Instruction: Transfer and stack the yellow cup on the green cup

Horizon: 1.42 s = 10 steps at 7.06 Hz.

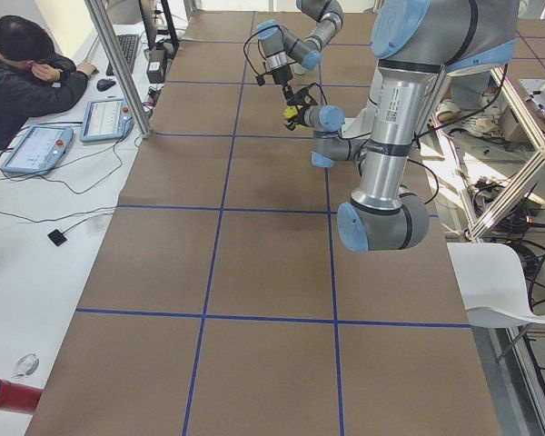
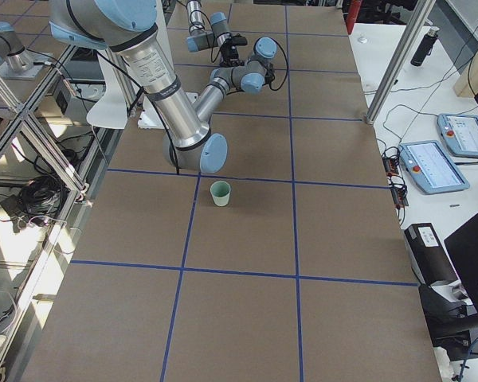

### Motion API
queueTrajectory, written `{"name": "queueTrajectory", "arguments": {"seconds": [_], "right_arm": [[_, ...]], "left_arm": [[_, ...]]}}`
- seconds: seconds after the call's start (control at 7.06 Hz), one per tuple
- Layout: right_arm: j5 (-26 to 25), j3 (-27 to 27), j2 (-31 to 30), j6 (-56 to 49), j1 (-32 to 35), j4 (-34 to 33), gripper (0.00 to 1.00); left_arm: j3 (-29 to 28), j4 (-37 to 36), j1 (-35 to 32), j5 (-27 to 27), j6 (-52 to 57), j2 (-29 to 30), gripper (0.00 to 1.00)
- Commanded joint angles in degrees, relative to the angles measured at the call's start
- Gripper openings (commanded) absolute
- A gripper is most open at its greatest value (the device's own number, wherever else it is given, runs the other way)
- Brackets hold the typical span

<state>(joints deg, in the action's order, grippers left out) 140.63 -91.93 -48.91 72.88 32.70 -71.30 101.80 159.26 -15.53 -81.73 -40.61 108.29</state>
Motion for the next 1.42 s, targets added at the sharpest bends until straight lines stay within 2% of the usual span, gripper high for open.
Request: {"name": "queueTrajectory", "arguments": {"seconds": [0.0,0.28,0.42,0.71,0.85,0.99,1.13,1.27], "right_arm": [[0.0,0.0,0.0,0.0,0.0,0.1,0.45],[0.0,0.0,0.0,0.1,0.0,0.1,0.34],[0.0,0.0,0.0,0.2,0.0,0.1,0.25],[0.0,-0.2,0.0,0.2,0.0,0.2,0.16],[-0.1,-0.3,0.0,0.0,0.0,0.2,0.03],[-0.1,-0.9,-0.2,-0.1,0.0,0.2,0.00],[-0.1,-0.9,-0.4,-0.2,0.0,0.3,0.00],[-0.1,-0.9,-0.4,-0.2,0.1,0.3,0.00]], "left_arm": [[0.0,0.2,0.3,0.0,0.0,0.0,0.00],[0.0,0.2,0.6,0.0,0.0,0.0,0.00],[0.1,0.2,0.6,0.0,0.0,0.0,0.00],[0.0,0.2,0.6,0.0,0.0,0.1,0.00],[0.0,0.2,0.6,0.0,0.0,0.1,0.00],[0.0,0.2,0.7,0.0,-0.1,0.1,0.00],[0.0,0.2,0.7,0.0,-0.1,0.5,0.38],[0.0,0.2,0.7,0.0,-0.1,0.5,0.97]]}}
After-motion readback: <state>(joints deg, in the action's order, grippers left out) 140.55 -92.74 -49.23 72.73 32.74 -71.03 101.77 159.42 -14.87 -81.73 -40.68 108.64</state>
